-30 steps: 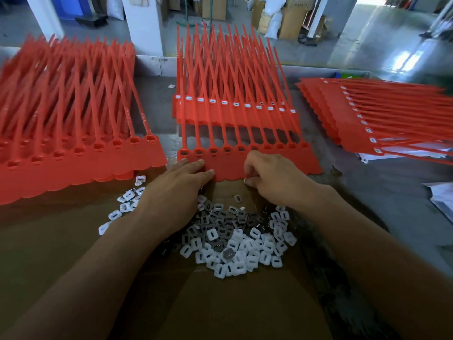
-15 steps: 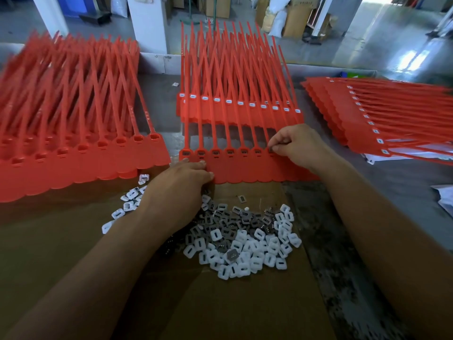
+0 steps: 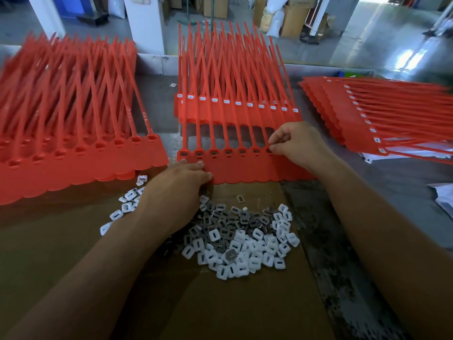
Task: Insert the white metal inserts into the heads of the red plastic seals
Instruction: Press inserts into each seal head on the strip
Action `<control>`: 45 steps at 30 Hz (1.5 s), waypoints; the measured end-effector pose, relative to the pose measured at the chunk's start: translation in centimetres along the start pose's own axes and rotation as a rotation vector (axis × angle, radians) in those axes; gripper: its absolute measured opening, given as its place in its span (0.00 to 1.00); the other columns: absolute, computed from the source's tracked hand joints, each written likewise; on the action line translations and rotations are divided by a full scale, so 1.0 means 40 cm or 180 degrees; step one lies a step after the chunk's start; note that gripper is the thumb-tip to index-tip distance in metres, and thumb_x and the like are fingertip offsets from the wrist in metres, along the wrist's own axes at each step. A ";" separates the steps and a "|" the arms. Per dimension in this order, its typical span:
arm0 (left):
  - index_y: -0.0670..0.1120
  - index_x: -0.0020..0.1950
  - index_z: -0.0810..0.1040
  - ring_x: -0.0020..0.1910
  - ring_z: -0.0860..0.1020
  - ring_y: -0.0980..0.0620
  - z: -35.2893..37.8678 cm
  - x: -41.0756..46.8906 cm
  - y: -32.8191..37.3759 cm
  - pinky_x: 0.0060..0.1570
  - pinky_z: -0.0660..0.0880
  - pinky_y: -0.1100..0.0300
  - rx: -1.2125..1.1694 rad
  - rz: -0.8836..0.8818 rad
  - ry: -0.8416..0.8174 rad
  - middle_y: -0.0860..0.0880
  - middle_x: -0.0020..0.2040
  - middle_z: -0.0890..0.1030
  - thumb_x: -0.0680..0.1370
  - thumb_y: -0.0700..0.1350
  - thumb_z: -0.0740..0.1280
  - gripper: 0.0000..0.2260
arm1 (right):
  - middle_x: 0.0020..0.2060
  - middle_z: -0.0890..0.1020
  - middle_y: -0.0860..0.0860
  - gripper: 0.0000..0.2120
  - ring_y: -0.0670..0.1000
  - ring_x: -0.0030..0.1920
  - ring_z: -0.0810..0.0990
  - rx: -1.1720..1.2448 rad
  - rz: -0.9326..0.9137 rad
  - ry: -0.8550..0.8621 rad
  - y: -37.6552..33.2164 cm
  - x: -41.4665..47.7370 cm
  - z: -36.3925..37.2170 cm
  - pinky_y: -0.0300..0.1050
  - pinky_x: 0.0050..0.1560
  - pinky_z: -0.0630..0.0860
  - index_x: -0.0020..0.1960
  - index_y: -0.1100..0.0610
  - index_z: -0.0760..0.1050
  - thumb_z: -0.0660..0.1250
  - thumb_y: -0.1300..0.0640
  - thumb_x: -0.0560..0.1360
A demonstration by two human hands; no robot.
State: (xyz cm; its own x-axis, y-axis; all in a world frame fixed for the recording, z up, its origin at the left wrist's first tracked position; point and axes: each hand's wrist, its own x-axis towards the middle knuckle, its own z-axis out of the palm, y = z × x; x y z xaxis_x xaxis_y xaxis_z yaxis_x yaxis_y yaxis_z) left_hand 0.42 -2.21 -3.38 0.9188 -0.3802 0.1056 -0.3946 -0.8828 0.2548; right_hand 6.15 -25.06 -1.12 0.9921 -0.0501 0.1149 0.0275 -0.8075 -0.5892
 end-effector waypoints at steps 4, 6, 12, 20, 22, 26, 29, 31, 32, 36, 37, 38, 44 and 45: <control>0.52 0.69 0.67 0.72 0.60 0.53 0.003 0.003 -0.001 0.69 0.52 0.61 -0.0003 0.0020 0.0045 0.52 0.73 0.63 0.76 0.33 0.57 0.24 | 0.34 0.79 0.40 0.06 0.35 0.35 0.77 0.0003 -0.0589 -0.0965 -0.052 -0.086 -0.019 0.25 0.37 0.70 0.40 0.49 0.79 0.72 0.59 0.70; 0.51 0.69 0.67 0.72 0.59 0.54 0.005 0.006 -0.001 0.69 0.50 0.63 -0.0008 0.0031 0.0078 0.52 0.73 0.63 0.76 0.33 0.57 0.24 | 0.36 0.77 0.38 0.03 0.31 0.36 0.75 -0.0179 -0.0774 -0.1486 -0.078 -0.124 -0.001 0.21 0.39 0.69 0.44 0.51 0.79 0.71 0.57 0.71; 0.52 0.70 0.66 0.73 0.57 0.53 0.007 0.004 -0.001 0.70 0.51 0.60 0.0040 -0.0027 -0.0018 0.52 0.74 0.61 0.76 0.34 0.57 0.24 | 0.36 0.74 0.39 0.07 0.37 0.38 0.73 -0.0709 -0.0962 -0.1504 -0.112 -0.145 0.043 0.26 0.39 0.68 0.49 0.53 0.80 0.71 0.56 0.71; 0.52 0.71 0.65 0.73 0.58 0.54 0.007 0.003 -0.003 0.69 0.50 0.62 0.0055 0.0035 0.0001 0.52 0.74 0.61 0.76 0.35 0.58 0.24 | 0.37 0.72 0.37 0.10 0.36 0.39 0.72 -0.0602 -0.0809 -0.1437 -0.114 -0.144 0.036 0.27 0.35 0.65 0.41 0.46 0.71 0.70 0.58 0.72; 0.52 0.71 0.65 0.73 0.57 0.53 0.009 0.004 -0.004 0.69 0.50 0.62 0.0052 0.0038 -0.0004 0.52 0.74 0.61 0.76 0.35 0.57 0.24 | 0.36 0.75 0.37 0.12 0.34 0.37 0.73 -0.0255 -0.0616 -0.0954 -0.089 -0.121 0.011 0.25 0.36 0.69 0.38 0.44 0.73 0.70 0.59 0.72; 0.52 0.70 0.66 0.73 0.57 0.52 0.012 0.005 -0.006 0.70 0.52 0.59 -0.0017 -0.0056 -0.0009 0.53 0.73 0.62 0.75 0.33 0.56 0.25 | 0.37 0.81 0.52 0.06 0.47 0.37 0.79 0.0291 0.0040 0.0063 -0.002 -0.049 -0.032 0.45 0.46 0.77 0.39 0.54 0.78 0.69 0.64 0.72; 0.53 0.70 0.66 0.73 0.57 0.52 0.013 0.006 -0.006 0.70 0.53 0.58 -0.0022 -0.0085 -0.0011 0.53 0.73 0.62 0.75 0.33 0.56 0.25 | 0.36 0.79 0.48 0.03 0.43 0.37 0.74 0.0047 0.0213 0.0264 0.041 -0.017 -0.035 0.39 0.43 0.70 0.44 0.59 0.81 0.68 0.63 0.72; 0.53 0.70 0.66 0.73 0.57 0.52 0.013 0.006 -0.005 0.70 0.54 0.57 -0.0028 -0.0097 -0.0015 0.53 0.73 0.62 0.76 0.34 0.56 0.25 | 0.34 0.78 0.45 0.04 0.40 0.35 0.73 0.0051 0.0259 0.0165 0.052 -0.007 -0.031 0.35 0.37 0.68 0.43 0.58 0.81 0.68 0.63 0.73; 0.52 0.70 0.67 0.73 0.57 0.52 0.012 0.006 -0.005 0.70 0.54 0.57 -0.0031 -0.0095 -0.0012 0.53 0.73 0.62 0.76 0.34 0.56 0.25 | 0.33 0.77 0.44 0.04 0.39 0.35 0.72 0.0044 0.0255 0.0111 0.055 -0.003 -0.029 0.33 0.36 0.67 0.41 0.58 0.80 0.67 0.63 0.73; 0.52 0.70 0.66 0.73 0.56 0.52 0.011 0.004 -0.003 0.70 0.52 0.58 -0.0021 -0.0080 -0.0005 0.53 0.73 0.62 0.76 0.34 0.55 0.24 | 0.34 0.78 0.44 0.06 0.38 0.35 0.73 -0.0100 0.0093 -0.0060 0.057 0.011 -0.024 0.33 0.38 0.69 0.38 0.58 0.80 0.67 0.65 0.72; 0.52 0.70 0.66 0.73 0.56 0.52 0.010 0.004 -0.003 0.70 0.52 0.58 -0.0020 -0.0077 -0.0003 0.53 0.73 0.62 0.76 0.34 0.55 0.24 | 0.34 0.77 0.44 0.06 0.37 0.35 0.72 -0.0183 0.0056 -0.0086 0.059 0.015 -0.022 0.32 0.38 0.69 0.38 0.59 0.81 0.67 0.65 0.72; 0.52 0.70 0.66 0.73 0.56 0.52 0.010 0.004 -0.003 0.70 0.52 0.58 -0.0022 -0.0077 -0.0005 0.53 0.73 0.62 0.76 0.34 0.55 0.24 | 0.34 0.76 0.42 0.06 0.36 0.36 0.71 -0.0259 0.0050 -0.0092 0.061 0.018 -0.020 0.29 0.37 0.67 0.39 0.60 0.81 0.67 0.65 0.72; 0.52 0.70 0.67 0.73 0.57 0.52 0.011 0.004 -0.003 0.70 0.52 0.58 -0.0021 -0.0053 0.0022 0.53 0.73 0.62 0.76 0.34 0.56 0.24 | 0.34 0.75 0.42 0.03 0.34 0.35 0.70 -0.0451 0.0127 -0.0032 0.070 0.028 -0.014 0.25 0.33 0.61 0.41 0.60 0.82 0.69 0.64 0.70; 0.52 0.70 0.67 0.73 0.57 0.52 0.011 0.004 -0.002 0.70 0.52 0.58 -0.0023 -0.0057 0.0016 0.53 0.73 0.62 0.76 0.34 0.56 0.24 | 0.34 0.76 0.43 0.03 0.35 0.35 0.70 -0.0425 0.0153 0.0057 0.070 0.029 -0.013 0.28 0.34 0.62 0.41 0.59 0.83 0.70 0.64 0.69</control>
State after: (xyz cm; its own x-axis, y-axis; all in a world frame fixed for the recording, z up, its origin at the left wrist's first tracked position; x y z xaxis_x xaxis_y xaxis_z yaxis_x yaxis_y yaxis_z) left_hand 0.61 -2.31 -3.80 0.9258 -0.3629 0.1056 -0.3780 -0.8875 0.2637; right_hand 7.32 -27.68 -2.24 0.9895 -0.1000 0.1042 -0.0376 -0.8749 -0.4829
